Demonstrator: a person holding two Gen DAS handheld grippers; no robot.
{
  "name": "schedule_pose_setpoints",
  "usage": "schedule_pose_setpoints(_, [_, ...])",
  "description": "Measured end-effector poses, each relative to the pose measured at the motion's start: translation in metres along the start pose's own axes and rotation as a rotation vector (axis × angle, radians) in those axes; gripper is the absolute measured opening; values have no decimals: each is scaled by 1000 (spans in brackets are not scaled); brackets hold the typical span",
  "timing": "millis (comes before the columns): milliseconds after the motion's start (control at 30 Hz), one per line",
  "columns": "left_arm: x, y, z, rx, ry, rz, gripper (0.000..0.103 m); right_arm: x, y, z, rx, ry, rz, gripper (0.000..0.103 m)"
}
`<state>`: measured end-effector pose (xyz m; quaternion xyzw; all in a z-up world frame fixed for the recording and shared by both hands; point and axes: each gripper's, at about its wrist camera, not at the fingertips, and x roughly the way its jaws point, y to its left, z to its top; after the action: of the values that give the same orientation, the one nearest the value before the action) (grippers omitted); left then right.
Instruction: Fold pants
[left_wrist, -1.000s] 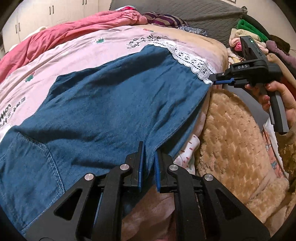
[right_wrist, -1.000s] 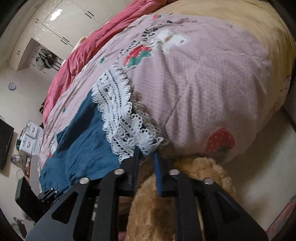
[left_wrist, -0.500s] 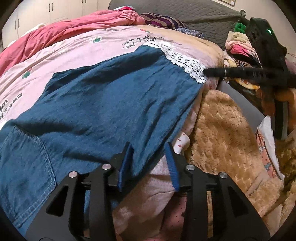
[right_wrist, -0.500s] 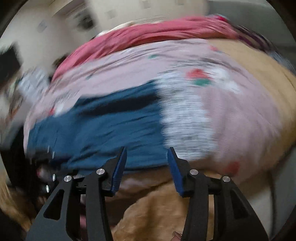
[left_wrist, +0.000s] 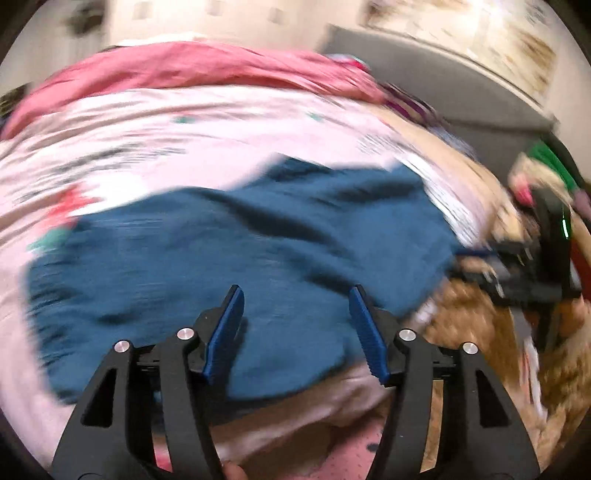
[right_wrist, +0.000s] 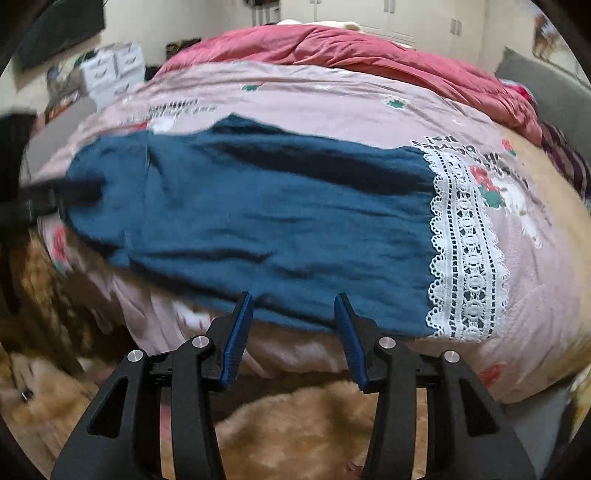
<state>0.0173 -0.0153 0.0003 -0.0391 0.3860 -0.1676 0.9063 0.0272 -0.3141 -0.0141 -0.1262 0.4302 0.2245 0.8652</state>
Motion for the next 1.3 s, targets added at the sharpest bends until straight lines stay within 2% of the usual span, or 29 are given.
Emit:
schedule_pose_setpoints(33, [-12, 10, -1, -37, -28, 70, 53, 2, 2, -1, -21, 3, -10, 44])
schedule_pose_setpoints(133, [-42, 33, -8, -152, -73, 208, 56, 2, 8, 0, -65, -3, -3, 44])
schedule_pose_setpoints(200, [-57, 48, -14, -234, -95, 234, 59, 2, 7, 4, -70, -15, 8, 44])
schedule_pose_setpoints(267, [-63, 62, -18, -297, -97, 239, 67, 1, 5, 8, -81, -28, 1, 44])
schedule_pose_setpoints(400, [-53, 83, -24, -410, -62, 252, 67, 5, -3, 14, -80, -30, -9, 44])
schedule_pose_setpoints(467, [-43, 81, -21, -410, -44, 253, 41, 9, -8, 16, -69, -23, -16, 44])
schedule_pose_setpoints(600, [-42, 76, -20, -365, -62, 289, 34, 30, -20, 11, -16, 54, -15, 45])
schedule_pose_setpoints(667, [-58, 78, -17, -359, -104, 310, 32, 32, -24, 9, 14, 54, 1, 46])
schedule_pose_setpoints(733, [-67, 82, -15, -349, -117, 342, 31, 30, -29, 7, 36, 52, 12, 46])
schedule_pose_setpoints(767, [-68, 84, -15, -350, -105, 336, 31, 31, -31, 6, 45, 51, 18, 47])
schedule_pose_setpoints(900, [-40, 91, -28, -348, 12, 364, 33, 34, -31, 5, 57, 52, 15, 47])
schedule_pose_setpoints(933, [-36, 93, -32, -357, 20, 356, 35, 34, -31, 5, 55, 53, 12, 48])
schedule_pose_setpoints(1133, [-49, 100, -34, -398, -20, 353, 49, 33, -29, 3, 57, 51, 16, 51])
schedule_pose_setpoints(1200, [-57, 100, -33, -417, -42, 343, 52, 31, -30, 3, 64, 50, 26, 54])
schedule_pose_setpoints(1233, [-65, 98, -31, -425, -60, 342, 57, 28, -31, 3, 72, 45, 32, 56])
schedule_pose_setpoints(1300, [-80, 93, -27, -416, -98, 365, 59, 20, -33, 2, 85, 31, 29, 57])
